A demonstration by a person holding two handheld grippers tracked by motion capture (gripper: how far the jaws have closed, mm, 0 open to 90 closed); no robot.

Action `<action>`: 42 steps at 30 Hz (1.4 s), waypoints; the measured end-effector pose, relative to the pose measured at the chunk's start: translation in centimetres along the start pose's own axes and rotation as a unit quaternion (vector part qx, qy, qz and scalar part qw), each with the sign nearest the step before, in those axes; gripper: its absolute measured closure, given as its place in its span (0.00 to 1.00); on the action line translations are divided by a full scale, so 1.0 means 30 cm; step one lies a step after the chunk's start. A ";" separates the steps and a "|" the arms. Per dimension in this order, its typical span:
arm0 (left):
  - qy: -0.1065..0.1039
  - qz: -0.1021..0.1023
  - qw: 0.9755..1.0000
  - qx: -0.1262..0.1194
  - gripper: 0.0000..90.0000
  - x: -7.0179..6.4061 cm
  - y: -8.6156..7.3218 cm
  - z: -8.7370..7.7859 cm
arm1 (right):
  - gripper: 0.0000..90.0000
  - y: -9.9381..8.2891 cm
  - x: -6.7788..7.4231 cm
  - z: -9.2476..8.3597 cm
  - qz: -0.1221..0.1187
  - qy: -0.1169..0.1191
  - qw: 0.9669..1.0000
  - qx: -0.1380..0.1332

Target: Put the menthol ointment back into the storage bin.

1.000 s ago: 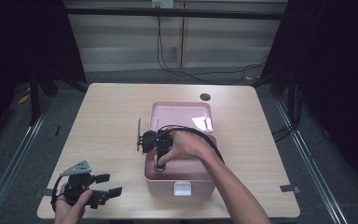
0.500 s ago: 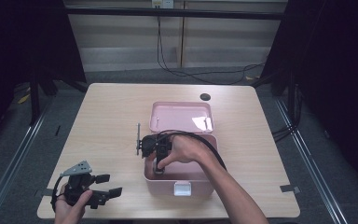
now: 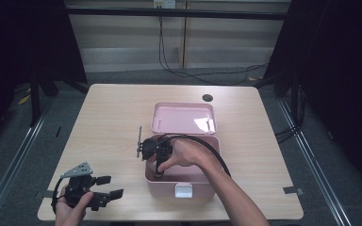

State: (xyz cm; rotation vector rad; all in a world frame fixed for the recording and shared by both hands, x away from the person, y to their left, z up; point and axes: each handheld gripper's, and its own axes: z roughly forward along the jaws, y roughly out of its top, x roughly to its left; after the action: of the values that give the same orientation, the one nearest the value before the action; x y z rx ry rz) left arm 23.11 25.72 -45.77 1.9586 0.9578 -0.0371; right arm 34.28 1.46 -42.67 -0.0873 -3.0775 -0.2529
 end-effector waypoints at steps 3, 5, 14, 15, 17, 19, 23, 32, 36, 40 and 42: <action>0.000 0.000 1.000 0.001 0.19 0.000 0.000 0.000 | 0.57 -0.001 -0.002 0.006 0.009 -0.004 1.000 0.000; 0.000 0.001 1.000 0.001 0.19 0.000 0.000 0.000 | 0.57 -0.001 -0.003 0.009 0.013 -0.003 1.000 -0.003; -0.001 -0.003 1.000 0.000 0.19 -0.002 0.000 0.000 | 0.56 0.002 0.000 0.013 0.023 -0.003 1.000 -0.005; -0.001 -0.003 1.000 0.000 0.19 -0.002 0.000 0.000 | 0.56 0.002 0.000 0.013 0.023 -0.003 1.000 -0.005; 0.000 0.000 1.000 0.000 0.19 -0.001 0.000 0.000 | 0.54 0.001 -0.004 0.006 0.030 -0.002 1.000 -0.011; 0.001 0.001 1.000 0.001 0.19 0.000 0.000 0.000 | 0.49 0.001 -0.004 -0.001 0.038 -0.001 0.999 -0.012; 0.000 0.000 1.000 0.001 0.19 0.000 0.000 0.000 | 0.41 -0.002 -0.005 -0.009 0.041 -0.001 0.999 -0.013; -0.001 -0.001 1.000 0.000 0.19 0.001 -0.001 0.000 | 0.25 -0.038 -0.009 -0.036 0.069 -0.004 0.997 -0.041; -0.001 0.000 1.000 0.002 0.19 0.001 0.000 0.000 | 0.23 -0.057 -0.004 -0.052 0.075 -0.003 0.996 -0.053; 0.001 -0.003 1.000 0.000 0.19 0.001 -0.001 0.000 | 0.22 -0.082 -0.002 -0.066 0.075 -0.006 0.995 -0.063; 0.000 -0.003 1.000 0.000 0.19 0.000 -0.001 0.001 | 0.22 -0.096 0.001 -0.079 0.080 -0.008 0.994 -0.074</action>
State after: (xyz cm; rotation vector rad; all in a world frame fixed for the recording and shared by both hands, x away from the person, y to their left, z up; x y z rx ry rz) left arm 23.11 25.72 -45.81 1.9565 0.9630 -0.0408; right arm 34.18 -1.77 -40.80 -0.3420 -3.0400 -0.4743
